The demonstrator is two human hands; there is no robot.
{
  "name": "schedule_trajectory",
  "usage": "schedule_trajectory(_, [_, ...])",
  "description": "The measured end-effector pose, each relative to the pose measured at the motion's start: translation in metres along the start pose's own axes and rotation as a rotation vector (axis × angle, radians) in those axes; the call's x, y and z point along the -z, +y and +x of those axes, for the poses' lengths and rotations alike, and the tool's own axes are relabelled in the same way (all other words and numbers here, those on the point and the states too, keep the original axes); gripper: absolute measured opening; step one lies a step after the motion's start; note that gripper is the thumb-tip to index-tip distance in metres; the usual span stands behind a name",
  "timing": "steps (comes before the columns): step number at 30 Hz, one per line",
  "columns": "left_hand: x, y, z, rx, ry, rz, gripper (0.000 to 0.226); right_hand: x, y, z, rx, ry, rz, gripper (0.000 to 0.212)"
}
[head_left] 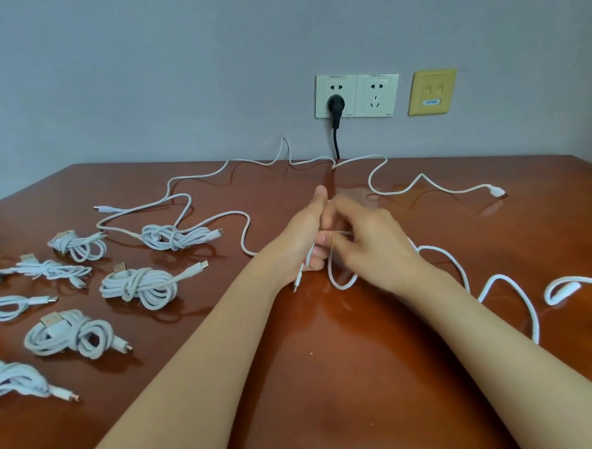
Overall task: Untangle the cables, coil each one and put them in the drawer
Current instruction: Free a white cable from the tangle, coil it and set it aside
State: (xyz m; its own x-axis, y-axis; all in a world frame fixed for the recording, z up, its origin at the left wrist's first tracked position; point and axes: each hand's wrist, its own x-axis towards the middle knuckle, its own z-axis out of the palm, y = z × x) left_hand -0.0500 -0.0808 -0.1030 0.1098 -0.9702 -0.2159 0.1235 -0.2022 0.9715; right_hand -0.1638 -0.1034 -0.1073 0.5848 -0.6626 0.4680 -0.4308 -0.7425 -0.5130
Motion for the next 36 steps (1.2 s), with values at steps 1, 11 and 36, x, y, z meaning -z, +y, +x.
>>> schedule_trajectory(1, [-0.002,0.000,0.000,-0.003,-0.025,0.034,0.049,0.001,0.000,0.000,-0.044,0.019,-0.025,0.022])
schedule_trajectory(11, [0.015,-0.001,-0.006,-0.145,-0.171,0.318,0.032,0.016,0.012,0.002,-0.057,-0.015,-0.194,0.037])
schedule_trajectory(36, [0.021,0.003,-0.004,-0.036,-0.177,0.557,0.022,0.009,0.025,0.002,0.105,0.185,-0.533,0.023])
